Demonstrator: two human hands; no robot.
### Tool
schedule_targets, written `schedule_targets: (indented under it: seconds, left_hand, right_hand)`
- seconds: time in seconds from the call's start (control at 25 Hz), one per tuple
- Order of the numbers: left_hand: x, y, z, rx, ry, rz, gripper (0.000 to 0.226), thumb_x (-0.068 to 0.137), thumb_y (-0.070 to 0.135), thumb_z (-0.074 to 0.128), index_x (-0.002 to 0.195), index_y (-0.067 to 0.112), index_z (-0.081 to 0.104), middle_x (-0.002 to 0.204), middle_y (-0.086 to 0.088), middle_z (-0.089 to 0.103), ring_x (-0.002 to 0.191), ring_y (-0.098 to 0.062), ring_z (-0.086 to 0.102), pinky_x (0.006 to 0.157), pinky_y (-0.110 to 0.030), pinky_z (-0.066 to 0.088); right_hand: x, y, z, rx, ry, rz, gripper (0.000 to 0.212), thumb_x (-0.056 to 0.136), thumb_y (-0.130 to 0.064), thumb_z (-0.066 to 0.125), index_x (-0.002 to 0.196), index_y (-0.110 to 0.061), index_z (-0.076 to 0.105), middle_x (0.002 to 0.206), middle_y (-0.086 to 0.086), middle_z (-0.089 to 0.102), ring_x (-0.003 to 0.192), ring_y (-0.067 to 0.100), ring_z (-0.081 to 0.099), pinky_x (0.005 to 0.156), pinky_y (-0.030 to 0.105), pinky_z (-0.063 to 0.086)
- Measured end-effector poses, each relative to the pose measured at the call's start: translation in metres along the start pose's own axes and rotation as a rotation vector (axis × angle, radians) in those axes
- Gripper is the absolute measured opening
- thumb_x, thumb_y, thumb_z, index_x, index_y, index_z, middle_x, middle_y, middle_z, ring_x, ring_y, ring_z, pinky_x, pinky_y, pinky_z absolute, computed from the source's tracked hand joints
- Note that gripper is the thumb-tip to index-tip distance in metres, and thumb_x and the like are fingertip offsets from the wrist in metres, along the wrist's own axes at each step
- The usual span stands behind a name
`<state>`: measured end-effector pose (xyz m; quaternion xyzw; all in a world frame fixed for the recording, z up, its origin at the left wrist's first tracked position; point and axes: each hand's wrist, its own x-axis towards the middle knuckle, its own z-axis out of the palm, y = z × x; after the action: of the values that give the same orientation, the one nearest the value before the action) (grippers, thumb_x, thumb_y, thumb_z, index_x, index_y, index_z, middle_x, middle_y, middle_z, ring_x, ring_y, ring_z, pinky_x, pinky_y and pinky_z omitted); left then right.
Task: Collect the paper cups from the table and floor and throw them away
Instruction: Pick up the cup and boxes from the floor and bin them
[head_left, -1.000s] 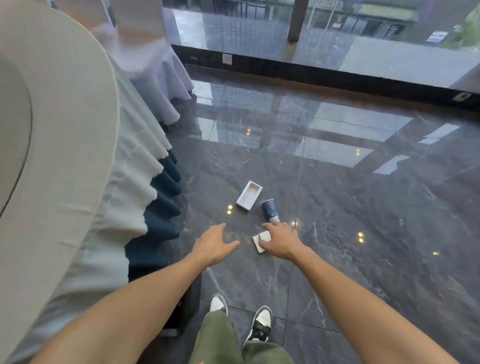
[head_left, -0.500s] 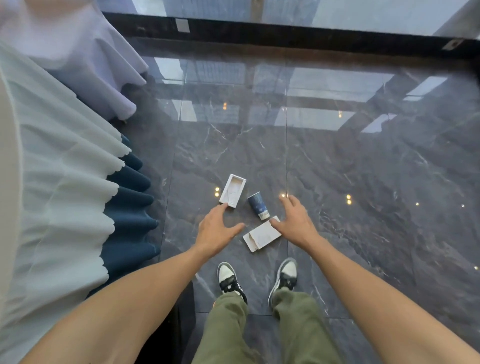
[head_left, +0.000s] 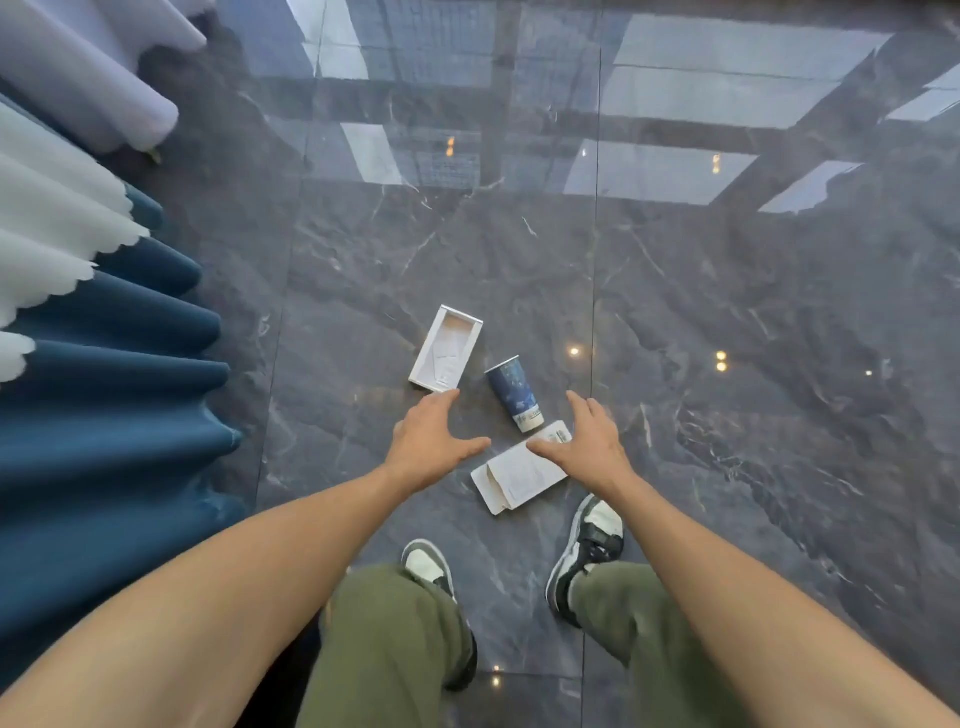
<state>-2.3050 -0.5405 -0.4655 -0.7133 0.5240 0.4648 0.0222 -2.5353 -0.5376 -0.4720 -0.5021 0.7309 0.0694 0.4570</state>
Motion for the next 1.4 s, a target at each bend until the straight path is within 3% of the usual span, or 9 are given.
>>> schedule_targets:
  seconds: [0.08, 0.2, 0.36, 0.52, 0.68, 0.88, 1.04, 1.24, 1.4]
  left_hand:
    - [0.054, -0.021, 0.034, 0.061, -0.014, -0.006, 0.095, 0.078, 0.058, 0.078, 0.157, 0.024, 0.039, 0.160, 0.002, 0.045, 0.146, -0.022, 0.043, 0.115, -0.042, 0.034]
    - [0.133, -0.049, 0.077, 0.034, 0.023, -0.076, 0.099, 0.079, 0.061, 0.078, 0.159, 0.022, 0.035, 0.162, -0.003, 0.040, 0.149, -0.025, 0.039, 0.117, -0.045, 0.032]
    - [0.226, -0.080, 0.127, 0.022, 0.106, -0.130, 0.080, 0.093, 0.044, 0.068, 0.160, 0.020, 0.032, 0.162, -0.014, 0.034, 0.151, -0.034, 0.032, 0.120, -0.052, 0.029]
    - [0.280, -0.105, 0.149, 0.152, 0.262, -0.151, 0.073, 0.100, 0.022, 0.058, 0.163, 0.018, 0.021, 0.165, -0.022, 0.018, 0.155, -0.041, 0.015, 0.123, -0.056, 0.021]
    - [0.300, -0.126, 0.154, 0.176, 0.312, -0.142, 0.075, 0.099, 0.027, 0.063, 0.161, 0.016, 0.022, 0.154, -0.022, 0.034, 0.144, -0.042, 0.033, 0.115, -0.057, 0.034]
    - [0.305, -0.140, 0.147, 0.208, 0.327, -0.190, 0.089, 0.091, 0.042, 0.073, 0.160, 0.015, 0.022, 0.154, -0.022, 0.038, 0.139, -0.042, 0.040, 0.110, -0.053, 0.038]
    - [0.316, -0.135, 0.147, 0.169, 0.278, -0.291, 0.103, 0.081, 0.057, 0.080, 0.155, 0.007, 0.028, 0.153, -0.025, 0.041, 0.139, -0.045, 0.041, 0.112, -0.052, 0.036]
    - [0.306, -0.127, 0.168, 0.020, 0.142, -0.289, 0.077, 0.084, 0.028, 0.083, 0.141, 0.002, 0.039, 0.151, -0.028, 0.040, 0.138, -0.047, 0.042, 0.114, -0.051, 0.039]
    - [0.296, -0.121, 0.186, -0.041, 0.059, -0.155, 0.054, 0.088, 0.013, 0.071, 0.132, -0.002, 0.043, 0.129, -0.022, 0.060, 0.120, -0.042, 0.060, 0.091, -0.045, 0.053]
  right_hand:
    - [0.057, 0.025, 0.032, 0.009, -0.027, 0.012, 0.110, 0.080, -0.057, 0.078, 0.164, -0.027, 0.015, 0.173, 0.009, 0.009, 0.160, 0.030, 0.005, 0.124, 0.058, 0.021]
    - [0.137, 0.053, 0.074, 0.024, -0.012, 0.025, 0.113, 0.078, -0.058, 0.079, 0.164, -0.025, 0.013, 0.173, 0.009, 0.010, 0.159, 0.033, 0.012, 0.123, 0.058, 0.023]
    - [0.228, 0.073, 0.124, -0.020, 0.024, -0.012, 0.107, 0.078, -0.055, 0.079, 0.160, -0.018, 0.022, 0.164, 0.010, 0.033, 0.149, 0.034, 0.036, 0.117, 0.056, 0.036]
    - [0.272, 0.089, 0.164, -0.135, 0.078, -0.054, 0.073, 0.078, -0.055, 0.077, 0.131, -0.018, 0.043, 0.131, 0.009, 0.061, 0.120, 0.033, 0.058, 0.103, 0.052, 0.047]
    - [0.276, 0.104, 0.179, -0.047, 0.125, -0.063, 0.050, 0.078, -0.051, 0.071, 0.112, -0.018, 0.052, 0.111, 0.003, 0.065, 0.103, 0.030, 0.063, 0.095, 0.047, 0.049]
    - [0.247, 0.127, 0.172, 0.302, 0.269, 0.071, 0.052, 0.069, -0.056, 0.072, 0.108, -0.025, 0.054, 0.101, -0.006, 0.066, 0.094, 0.022, 0.066, 0.087, 0.045, 0.055]
    - [0.228, 0.148, 0.171, 0.513, 0.424, 0.160, 0.057, 0.068, -0.053, 0.074, 0.114, -0.026, 0.057, 0.109, -0.004, 0.063, 0.101, 0.021, 0.064, 0.091, 0.046, 0.055]
    - [0.199, 0.178, 0.199, 0.802, 0.598, 0.455, 0.062, 0.076, -0.046, 0.078, 0.124, -0.016, 0.052, 0.124, 0.009, 0.051, 0.106, 0.029, 0.060, 0.092, 0.051, 0.054]
    - [0.186, 0.181, 0.225, 1.057, 0.533, 0.599, 0.063, 0.076, -0.047, 0.078, 0.125, -0.019, 0.050, 0.123, 0.009, 0.058, 0.101, 0.028, 0.064, 0.087, 0.047, 0.055]
